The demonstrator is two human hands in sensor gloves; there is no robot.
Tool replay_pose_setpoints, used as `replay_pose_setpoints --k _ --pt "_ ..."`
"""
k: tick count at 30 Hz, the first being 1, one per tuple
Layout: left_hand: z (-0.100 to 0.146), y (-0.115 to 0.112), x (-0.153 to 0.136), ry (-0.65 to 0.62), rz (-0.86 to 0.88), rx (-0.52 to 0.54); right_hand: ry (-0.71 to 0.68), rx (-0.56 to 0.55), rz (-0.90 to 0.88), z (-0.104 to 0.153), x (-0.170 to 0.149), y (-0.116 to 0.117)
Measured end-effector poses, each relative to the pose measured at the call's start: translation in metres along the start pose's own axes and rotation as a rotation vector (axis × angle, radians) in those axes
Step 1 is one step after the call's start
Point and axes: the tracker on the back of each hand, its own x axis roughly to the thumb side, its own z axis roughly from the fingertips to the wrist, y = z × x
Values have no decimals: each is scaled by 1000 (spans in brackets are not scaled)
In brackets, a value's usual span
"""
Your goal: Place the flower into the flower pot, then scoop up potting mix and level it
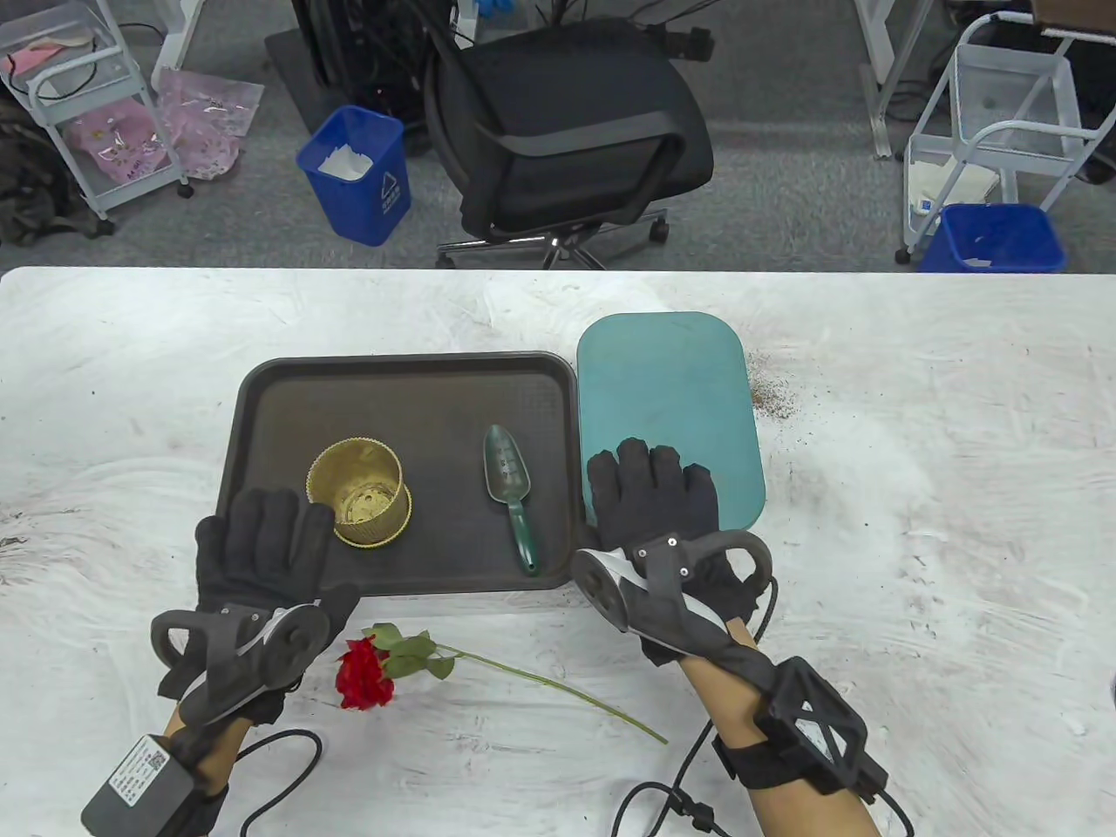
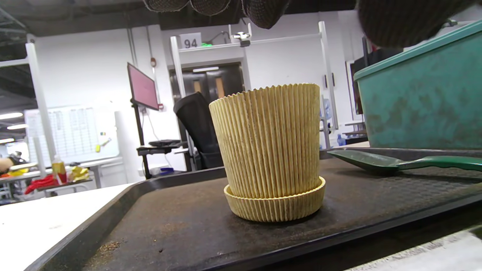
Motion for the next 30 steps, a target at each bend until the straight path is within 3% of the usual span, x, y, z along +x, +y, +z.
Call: replay_pose_setpoints --k 1,4,6,13,16,19,25,30 --pt "0 0 0 -6 -1 -3 -1 18 37 -1 4 8" --pt "0 0 1 -16 -9 0 -2 -172 194 3 11 14" --pt "0 0 1 -17 -14 6 -22 -192 222 6 14 14" --pt "1 2 -2 1 -7 25 -49 -337 215 6 2 -9" --pt "1 1 -4 10 -5 22 -28 -408 333 4 -2 -27" --pt "1 1 -5 17 -7 19 128 -455 422 2 -11 -49" --pt "1 1 -7 25 -15 33 397 -474 259 -3 -58 -81" --pt "1 1 -8 31 -12 34 680 -440 63 -2 -122 -92"
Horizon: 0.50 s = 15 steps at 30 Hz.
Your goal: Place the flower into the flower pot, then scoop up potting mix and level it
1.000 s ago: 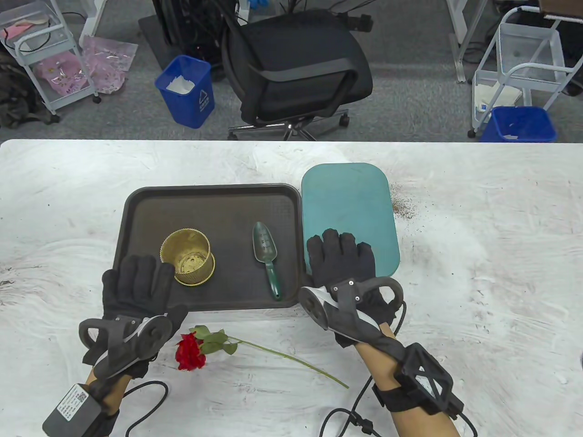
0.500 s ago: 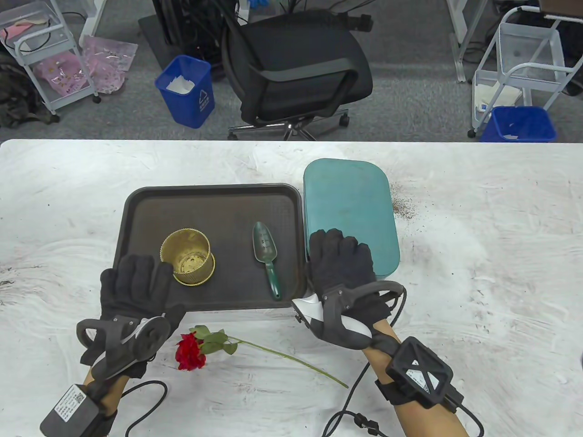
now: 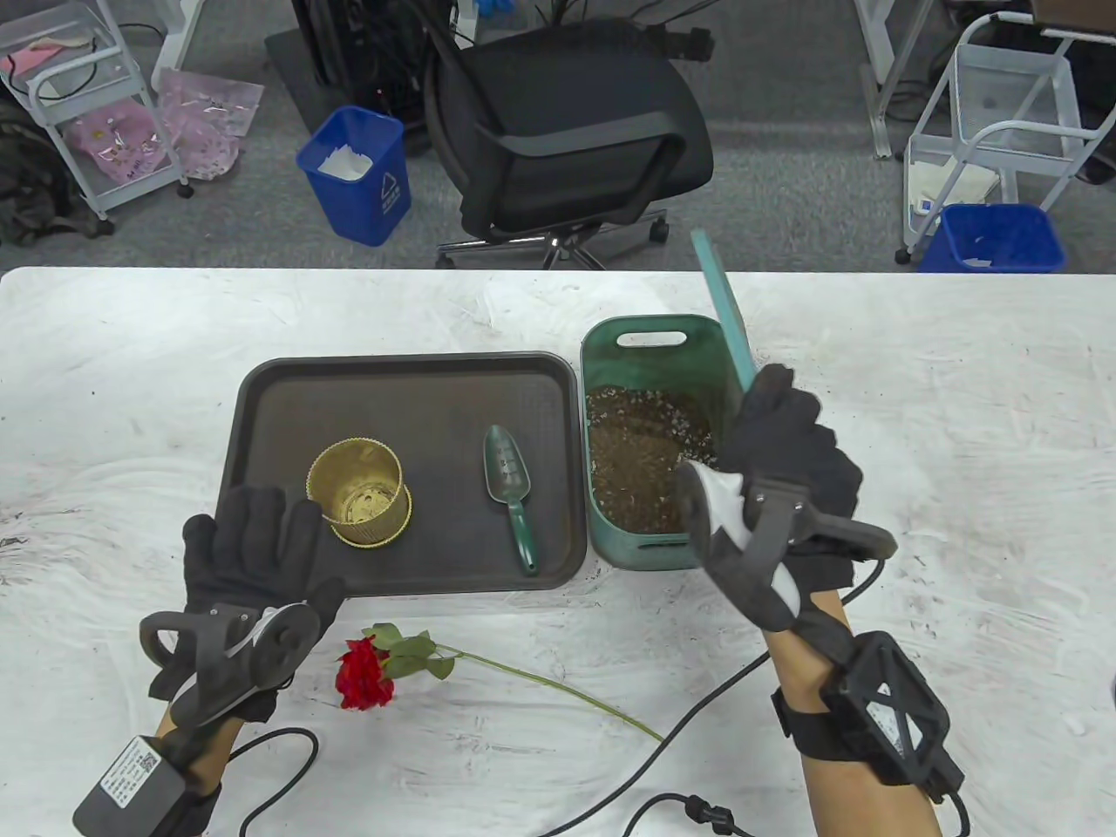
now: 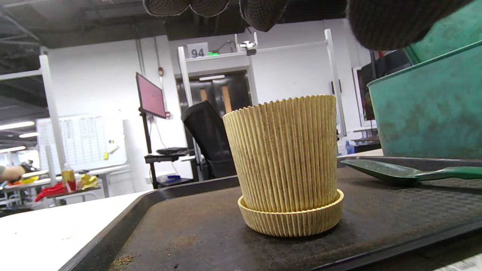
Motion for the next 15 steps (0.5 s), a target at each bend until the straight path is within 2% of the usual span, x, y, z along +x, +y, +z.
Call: replay_pose_setpoints --k 4,5,7,10,15 --pt "1 2 -1 5 -1 9 272 142 -164 -13 -57 30" --pt "1 3 -2 7 0 16 367 206 -241 -12 -77 45" --pt "1 4 -3 8 1 20 502 296 -298 0 -110 74" --pt "1 4 -3 11 1 15 611 350 -320 20 -139 107" --pt "0 2 -4 17 6 4 909 536 -547 62 -182 159"
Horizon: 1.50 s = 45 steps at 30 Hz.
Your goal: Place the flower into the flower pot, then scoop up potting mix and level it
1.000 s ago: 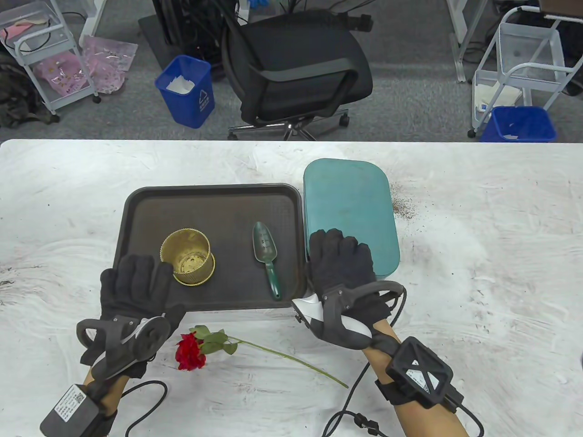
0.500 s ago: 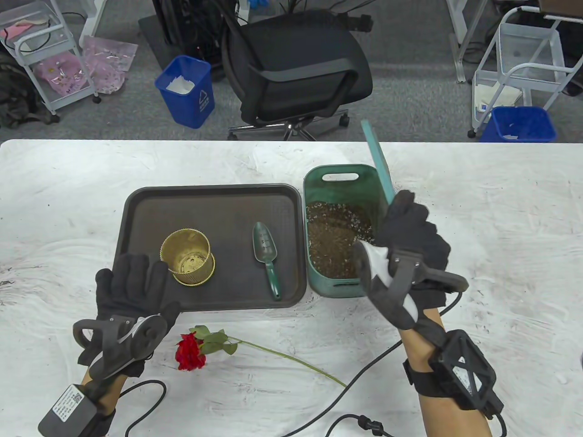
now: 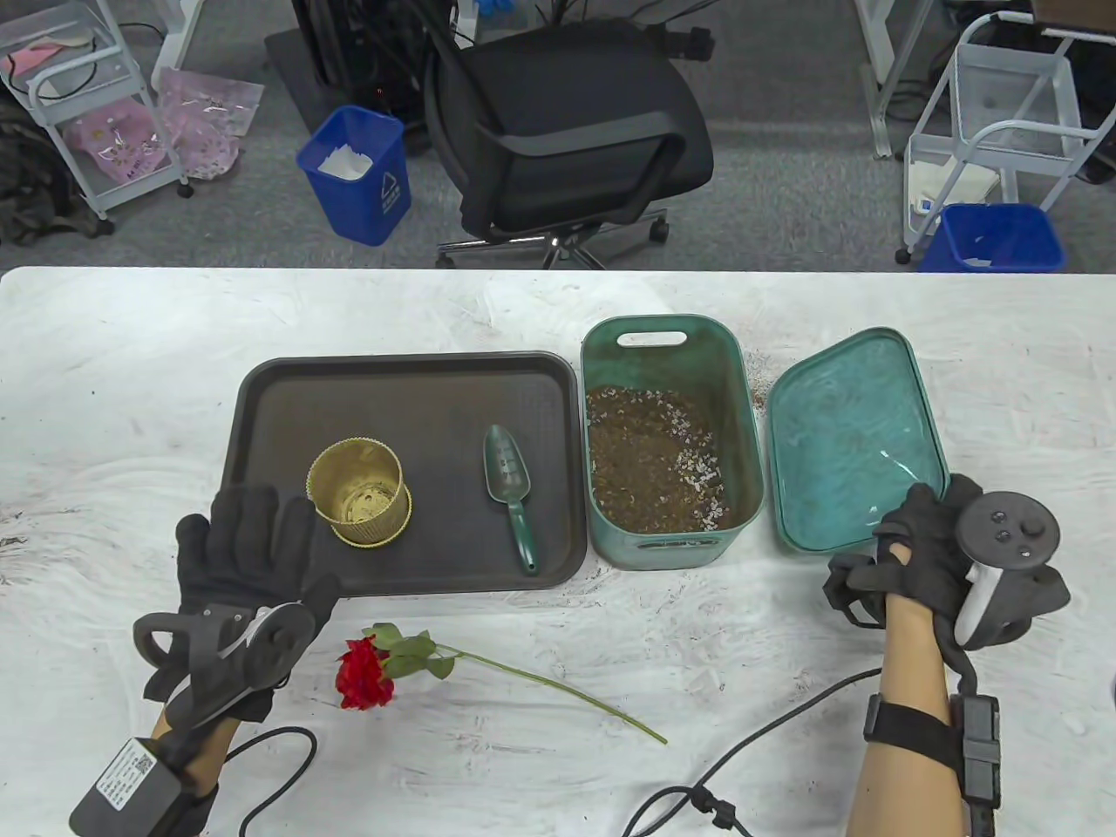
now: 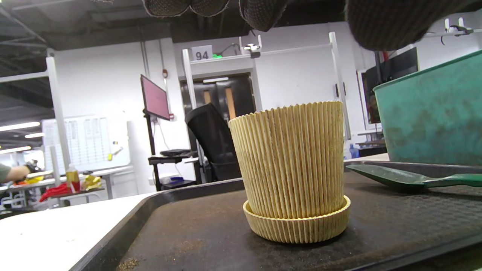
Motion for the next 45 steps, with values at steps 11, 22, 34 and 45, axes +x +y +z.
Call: replay_pose_setpoints --k 11,22,34,45 --pt "0 -2 0 7 -2 -17 153 133 28 -17 -43 22" --pt "-1 -2 -1 4 -1 -16 -152 -2 129 15 20 -7" --pt "-2 -5 0 13 -1 -38 -1238 14 -49 234 123 -34" --pt "-3 -8 -3 37 -1 -56 -1468 583 551 322 58 114"
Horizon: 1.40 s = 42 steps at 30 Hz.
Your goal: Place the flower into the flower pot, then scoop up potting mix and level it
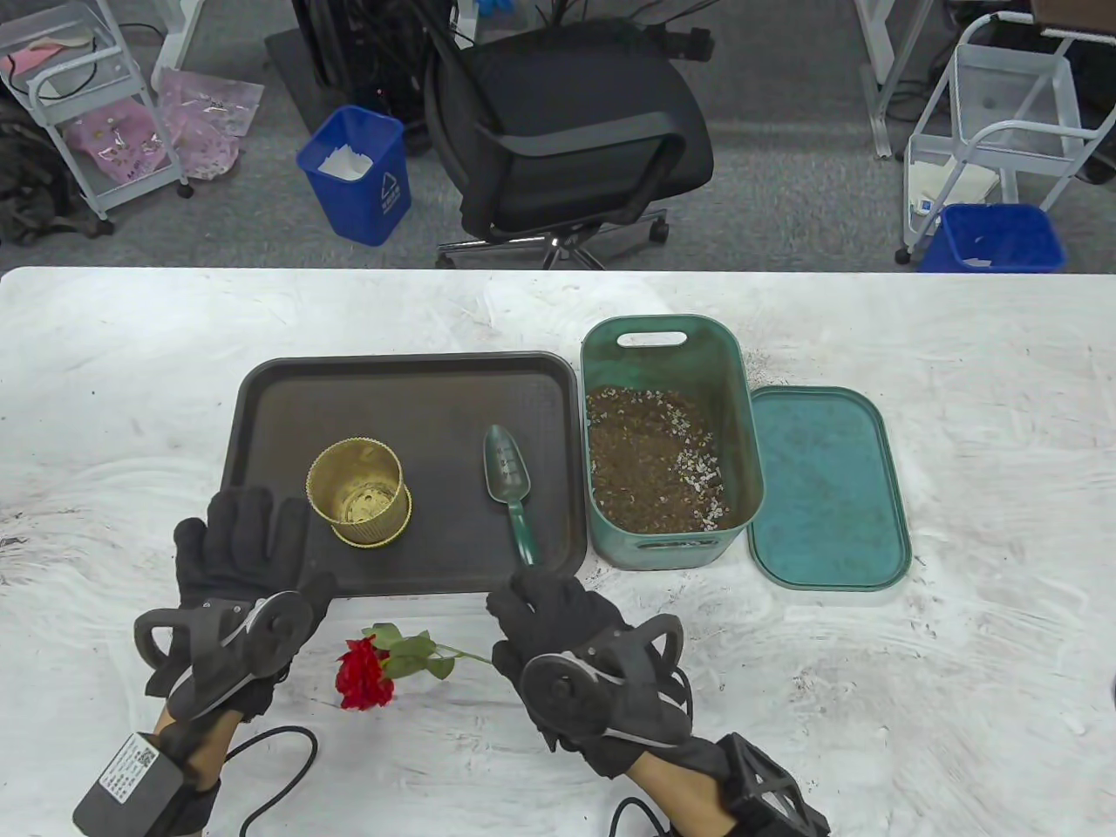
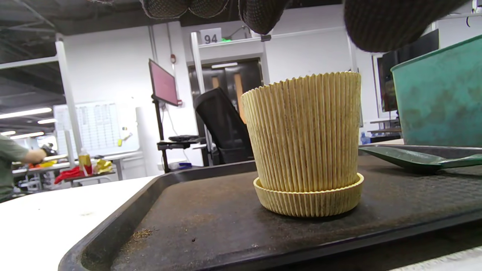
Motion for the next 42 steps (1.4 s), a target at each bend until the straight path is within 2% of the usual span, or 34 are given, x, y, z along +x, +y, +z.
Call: replay_pose_setpoints --k 3,8,11,14,16,19,21,23,25,27,30,33,35,38,42 --pt "0 0 0 -2 -5 -1 -1 141 88 -4 1 33" --pt "-1 -2 3 -14 -13 -15 -20 217 211 -4 8 67" --pt "-1 -3 4 -15 -10 -21 -15 189 248 -4 12 75" --pt "-2 0 -2 11 -16 -7 24 143 209 -5 7 66" --pt "-2 6 -14 63 13 21 86 95 108 -6 -2 53" --pt "-1 11 -48 221 233 62 170 -96 -163 -1 -27 23" --pt "0 6 -61 296 416 60 207 -186 -306 3 -35 9" --pt "1 0 -62 338 623 46 223 -252 -408 7 -41 -1" --pt "0 -3 -46 275 828 5 232 -320 -527 10 -45 -9" --pt "-2 -3 -20 174 944 -41 228 -335 -576 10 -46 -9" --pt "-2 2 27 -44 1101 -135 177 -300 -650 7 -40 -5" --pt "2 8 62 -216 1260 -209 120 -235 -693 3 -27 0" --pt "5 10 71 -271 1343 -236 83 -179 -700 1 -20 3" --pt "6 10 73 -277 1399 -234 52 -85 -700 -3 -13 9" --pt "6 9 68 -267 1391 -188 33 -64 -664 -6 -8 14"
